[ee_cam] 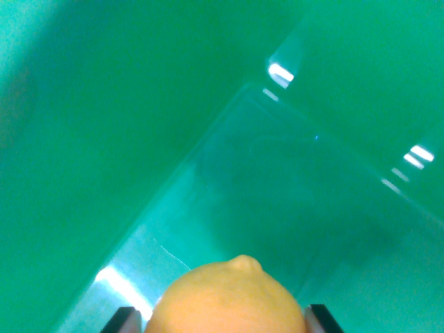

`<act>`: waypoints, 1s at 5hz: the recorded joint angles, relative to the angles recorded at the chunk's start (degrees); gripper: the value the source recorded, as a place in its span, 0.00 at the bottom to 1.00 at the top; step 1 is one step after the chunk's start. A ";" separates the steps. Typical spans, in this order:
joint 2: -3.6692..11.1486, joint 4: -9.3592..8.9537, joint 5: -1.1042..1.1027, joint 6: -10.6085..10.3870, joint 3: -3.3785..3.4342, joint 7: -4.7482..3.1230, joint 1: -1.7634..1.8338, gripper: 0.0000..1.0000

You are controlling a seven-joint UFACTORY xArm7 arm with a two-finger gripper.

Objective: Pick fruit

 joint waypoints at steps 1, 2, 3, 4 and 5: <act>0.00 0.00 0.00 0.00 0.00 0.00 0.00 1.00; -0.91 1.36 0.12 2.26 0.05 -0.03 -0.07 1.00; -0.91 1.36 0.12 2.26 0.05 -0.03 -0.07 1.00; -1.91 2.87 0.26 4.77 0.10 -0.06 -0.14 1.00; -1.91 2.87 0.26 4.77 0.10 -0.06 -0.14 1.00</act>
